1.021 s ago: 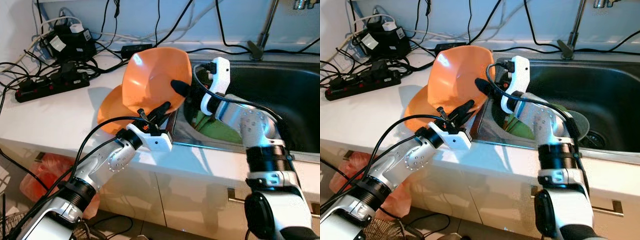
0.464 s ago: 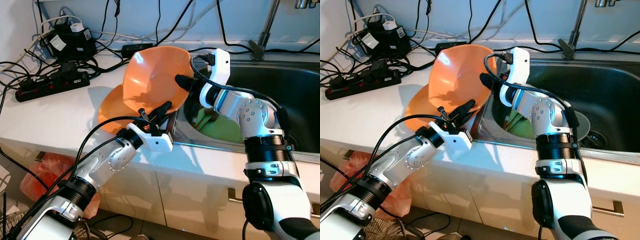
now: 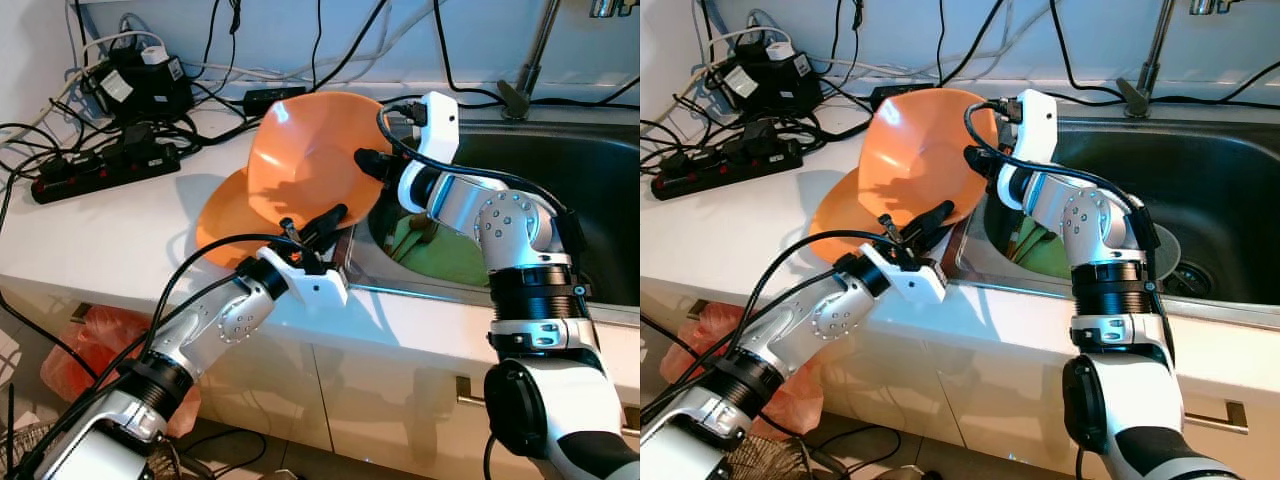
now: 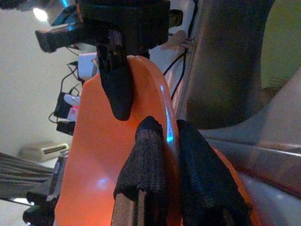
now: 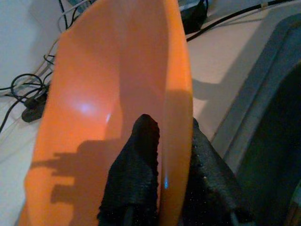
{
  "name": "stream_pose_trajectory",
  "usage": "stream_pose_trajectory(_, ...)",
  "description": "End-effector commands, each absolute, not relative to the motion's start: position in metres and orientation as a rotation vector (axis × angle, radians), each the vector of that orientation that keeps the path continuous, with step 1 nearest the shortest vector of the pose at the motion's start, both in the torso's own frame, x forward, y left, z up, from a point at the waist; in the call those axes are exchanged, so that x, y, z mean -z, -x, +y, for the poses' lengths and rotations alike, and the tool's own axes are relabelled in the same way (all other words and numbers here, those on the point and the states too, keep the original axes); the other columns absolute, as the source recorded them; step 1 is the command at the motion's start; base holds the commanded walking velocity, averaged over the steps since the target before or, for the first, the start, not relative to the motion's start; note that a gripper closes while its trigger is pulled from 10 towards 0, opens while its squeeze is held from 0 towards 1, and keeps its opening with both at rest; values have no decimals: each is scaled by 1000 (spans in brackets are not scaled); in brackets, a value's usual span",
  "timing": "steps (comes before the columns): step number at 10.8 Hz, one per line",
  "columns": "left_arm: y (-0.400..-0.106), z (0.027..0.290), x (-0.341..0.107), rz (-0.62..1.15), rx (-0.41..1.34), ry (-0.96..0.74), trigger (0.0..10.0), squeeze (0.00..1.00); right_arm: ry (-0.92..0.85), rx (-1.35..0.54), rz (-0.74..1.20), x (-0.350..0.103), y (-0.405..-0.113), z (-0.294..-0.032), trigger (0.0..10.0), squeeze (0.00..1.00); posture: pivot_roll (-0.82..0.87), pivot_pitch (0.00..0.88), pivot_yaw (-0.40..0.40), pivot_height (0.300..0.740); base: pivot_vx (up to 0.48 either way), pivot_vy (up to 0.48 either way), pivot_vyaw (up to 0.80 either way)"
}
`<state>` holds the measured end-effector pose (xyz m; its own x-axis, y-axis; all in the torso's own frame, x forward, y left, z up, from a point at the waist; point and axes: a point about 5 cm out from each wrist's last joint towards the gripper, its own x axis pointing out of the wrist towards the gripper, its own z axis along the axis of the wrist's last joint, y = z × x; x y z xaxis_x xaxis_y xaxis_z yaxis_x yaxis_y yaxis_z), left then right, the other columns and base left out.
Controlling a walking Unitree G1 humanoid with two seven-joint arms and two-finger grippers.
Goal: Kitchen organization
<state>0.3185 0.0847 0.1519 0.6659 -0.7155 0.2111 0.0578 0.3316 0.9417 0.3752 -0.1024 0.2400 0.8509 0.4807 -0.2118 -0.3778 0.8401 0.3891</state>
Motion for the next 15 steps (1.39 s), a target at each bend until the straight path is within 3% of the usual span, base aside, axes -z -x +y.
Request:
stream_pose_trajectory(1,-322,94,-151,-667,521,-1122,0,0,-326,-423,319,-241,-376,-110,0,0,78,27,118,740,0,0,0)
stream_pose_trajectory(3,-322,94,-153,-686,504,-1136,0,0,-334,-422,318,-240,-376,-110,0,0,76,23,120,740,0,0,0)
stream_pose_trajectory(5,-322,94,-157,-703,495,-1119,1059,0,-344,-422,316,-240,-376,-109,0,0,75,20,120,740,0,0,0)
stream_pose_trajectory(6,-323,95,-164,-720,467,-1075,9216,0,-351,-422,314,-240,-376,-109,0,0,75,20,120,740,0,0,0)
stream_pose_trajectory(7,-323,95,-170,-733,446,-1022,10000,1000,-356,-421,313,-240,-376,-109,0,0,75,17,119,740,0,0,0)
stream_pose_trajectory(10,-322,92,-171,-736,461,-997,10000,1000,-398,-411,313,-238,-376,-110,0,0,76,16,119,740,0,0,0)
stream_pose_trajectory(15,-318,89,-194,-747,474,-784,10000,1000,-484,-253,259,-237,-387,-126,0,0,77,22,116,740,0,0,0)
